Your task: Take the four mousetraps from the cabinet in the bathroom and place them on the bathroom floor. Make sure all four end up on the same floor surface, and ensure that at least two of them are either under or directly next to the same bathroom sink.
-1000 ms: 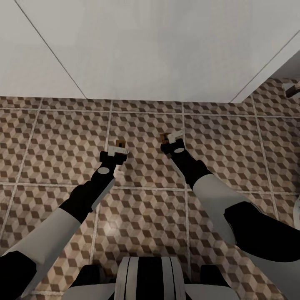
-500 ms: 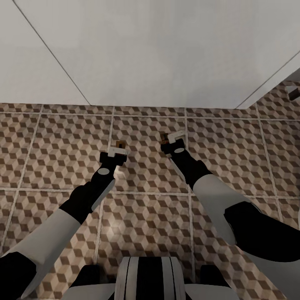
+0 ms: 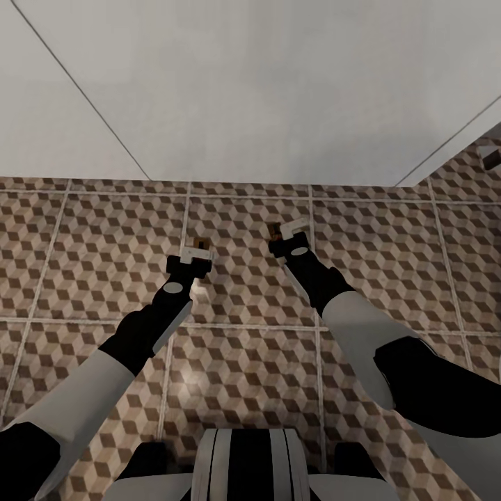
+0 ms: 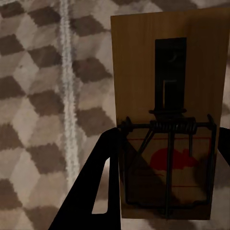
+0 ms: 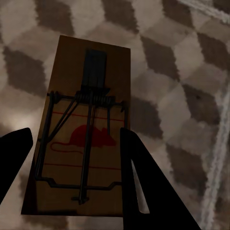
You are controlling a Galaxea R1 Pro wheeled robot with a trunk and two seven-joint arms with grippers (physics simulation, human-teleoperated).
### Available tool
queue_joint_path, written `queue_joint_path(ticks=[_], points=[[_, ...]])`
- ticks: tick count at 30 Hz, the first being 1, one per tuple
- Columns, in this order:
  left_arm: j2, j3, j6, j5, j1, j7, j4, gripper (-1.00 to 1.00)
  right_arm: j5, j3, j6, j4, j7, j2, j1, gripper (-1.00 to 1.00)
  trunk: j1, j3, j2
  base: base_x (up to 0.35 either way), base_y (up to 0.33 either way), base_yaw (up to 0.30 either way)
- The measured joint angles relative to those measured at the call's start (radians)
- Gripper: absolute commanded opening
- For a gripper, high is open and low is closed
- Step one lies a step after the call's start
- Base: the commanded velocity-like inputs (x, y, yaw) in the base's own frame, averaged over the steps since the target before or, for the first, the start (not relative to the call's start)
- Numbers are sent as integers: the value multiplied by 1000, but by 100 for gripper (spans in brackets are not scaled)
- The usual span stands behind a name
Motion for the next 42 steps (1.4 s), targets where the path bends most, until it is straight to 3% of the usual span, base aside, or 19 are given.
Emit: queue_joint_path(ticks=[42], points=[[0, 0, 0, 0, 1, 0, 0, -100, 0, 0, 0, 0, 0, 0, 0, -100, 0, 0, 0, 77, 0, 0]])
